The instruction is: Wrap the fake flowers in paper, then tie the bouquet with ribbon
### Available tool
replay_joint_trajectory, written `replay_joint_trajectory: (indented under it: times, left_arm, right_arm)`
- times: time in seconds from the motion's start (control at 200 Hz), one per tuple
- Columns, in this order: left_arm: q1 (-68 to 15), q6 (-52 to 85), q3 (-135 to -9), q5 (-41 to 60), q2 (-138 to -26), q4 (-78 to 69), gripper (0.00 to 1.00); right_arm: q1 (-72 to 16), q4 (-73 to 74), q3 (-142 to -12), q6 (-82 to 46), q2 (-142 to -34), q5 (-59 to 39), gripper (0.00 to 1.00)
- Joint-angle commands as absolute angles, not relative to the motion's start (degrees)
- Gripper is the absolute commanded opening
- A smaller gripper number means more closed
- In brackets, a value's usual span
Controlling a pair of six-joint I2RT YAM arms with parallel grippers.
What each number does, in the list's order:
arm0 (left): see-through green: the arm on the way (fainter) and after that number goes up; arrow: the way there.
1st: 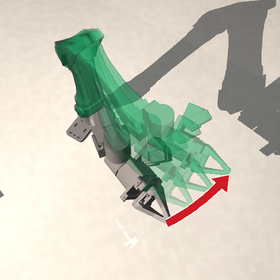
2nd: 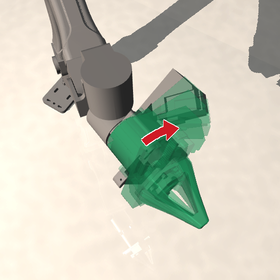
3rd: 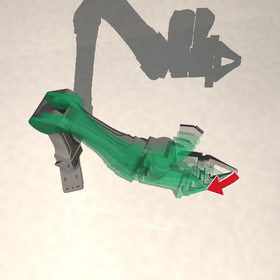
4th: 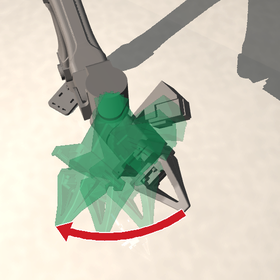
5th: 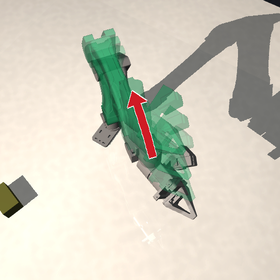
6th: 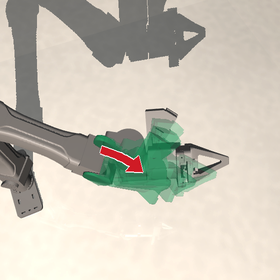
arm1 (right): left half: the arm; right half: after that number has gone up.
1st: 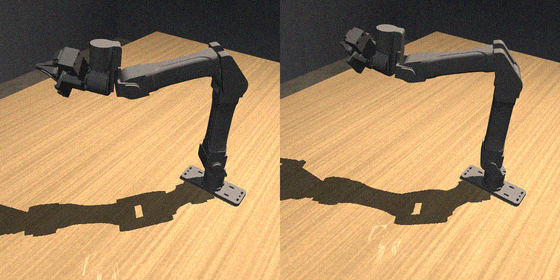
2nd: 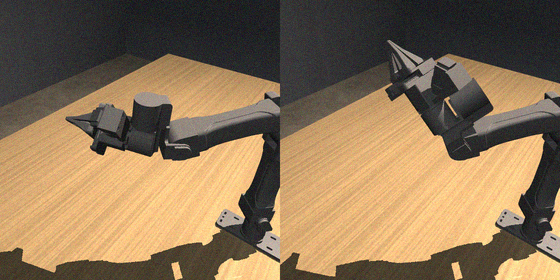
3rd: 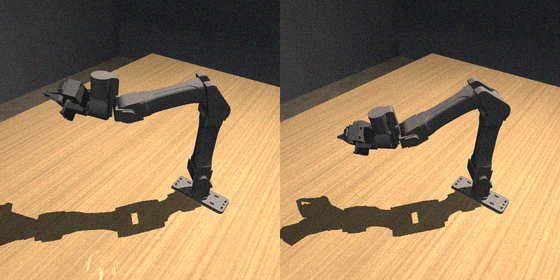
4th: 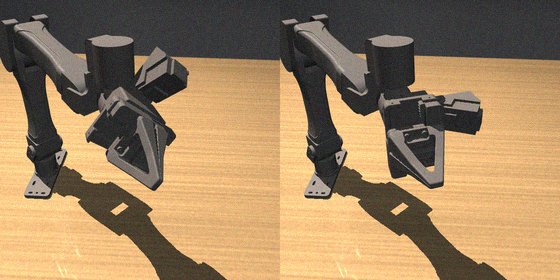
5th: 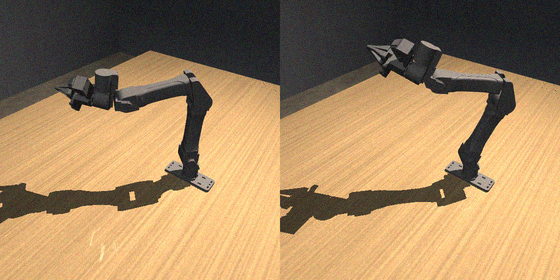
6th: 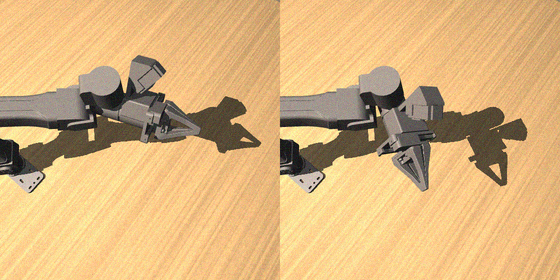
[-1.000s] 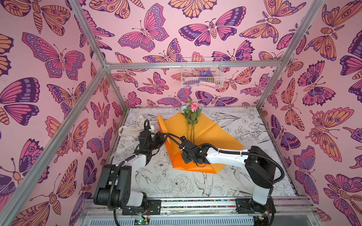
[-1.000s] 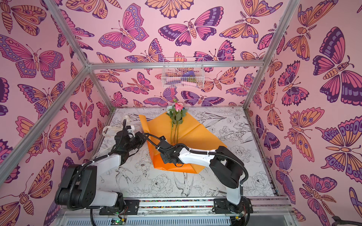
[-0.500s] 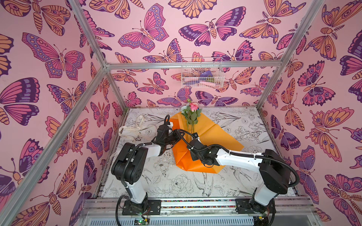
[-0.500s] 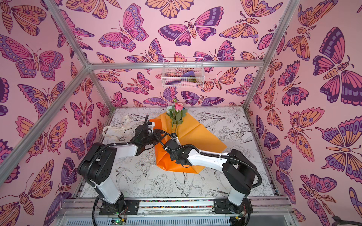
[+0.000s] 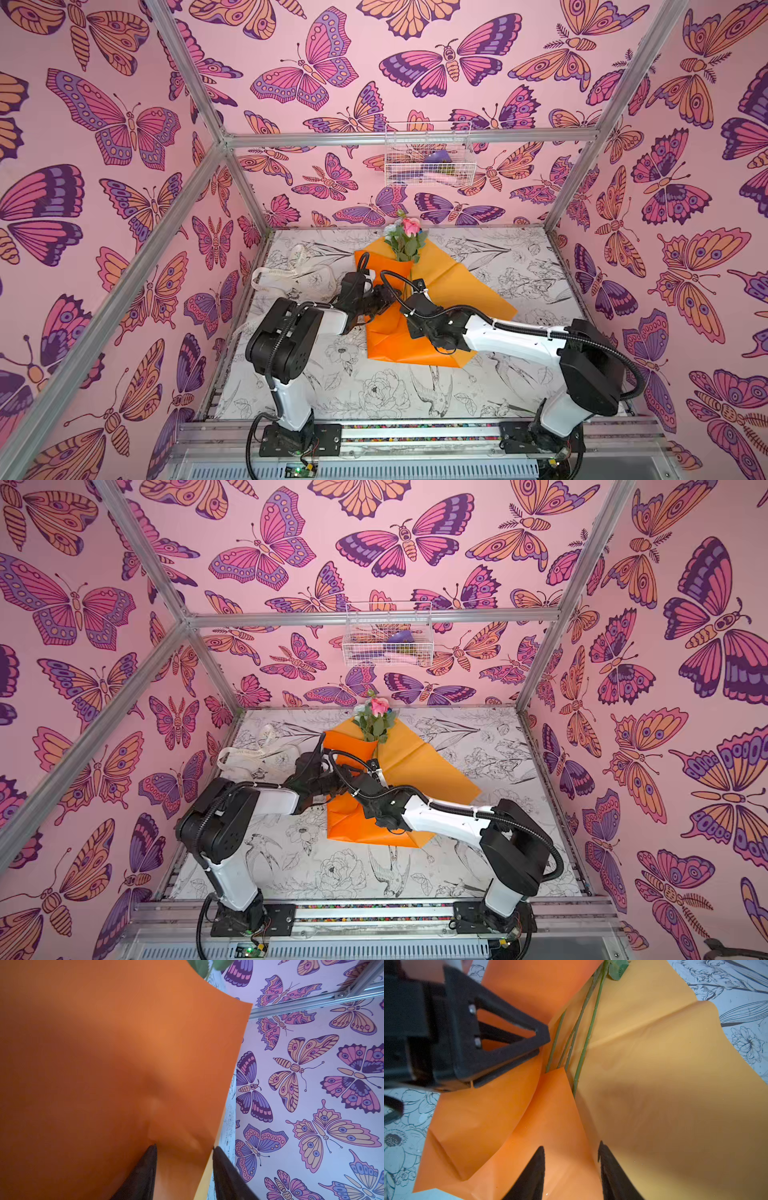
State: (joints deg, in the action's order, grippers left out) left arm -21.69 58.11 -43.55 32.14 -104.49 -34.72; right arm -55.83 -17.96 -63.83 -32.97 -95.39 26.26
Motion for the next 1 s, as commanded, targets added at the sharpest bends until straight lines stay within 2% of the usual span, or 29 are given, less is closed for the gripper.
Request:
replay_joint_trajectory:
  times: [0.0, 0.15, 0.325, 0.466, 0.591, 0.741, 0.851, 0.991]
  left_arm:
    - [-21.9, 56.9, -41.0, 32.4, -101.1, -36.2, 0.49]
    - [-21.9, 55.1, -37.9, 30.9, -96.3, -36.7, 0.61]
    - [-21.7, 53.3, -34.4, 29.3, -90.2, -37.0, 0.63]
    - [-21.6, 48.7, -32.3, 24.6, -81.4, -24.7, 0.63]
    - [-21.6, 44.7, -29.8, 16.5, -70.4, -10.3, 0.61]
    - [-21.6, 44.1, -26.4, 7.5, -58.5, 2.9, 0.51]
    - [-21.6, 44.9, -23.2, 7.6, -54.8, 4.9, 0.46]
    - [-21.7, 45.3, -21.7, 11.0, -57.3, 3.8, 0.37]
  right_arm:
    - [-54.7, -19.0, -66.7, -32.6, -97.0, 24.0, 0.46]
    - [-53.8, -18.8, -68.7, -32.3, -99.1, 19.9, 0.49]
    - [-52.0, -19.2, -71.0, -32.8, -101.2, 16.5, 0.54]
    - [-49.7, -19.3, -71.5, -34.0, -101.6, 13.3, 0.56]
    - [-47.0, -18.3, -71.5, -35.7, -102.1, 8.5, 0.63]
    - [-43.9, -14.3, -71.3, -38.1, -103.4, 0.7, 0.74]
    - [-42.7, -10.3, -71.2, -39.6, -105.0, -4.9, 0.75]
    - [-42.6, -7.5, -71.8, -42.0, -107.3, -8.2, 0.76]
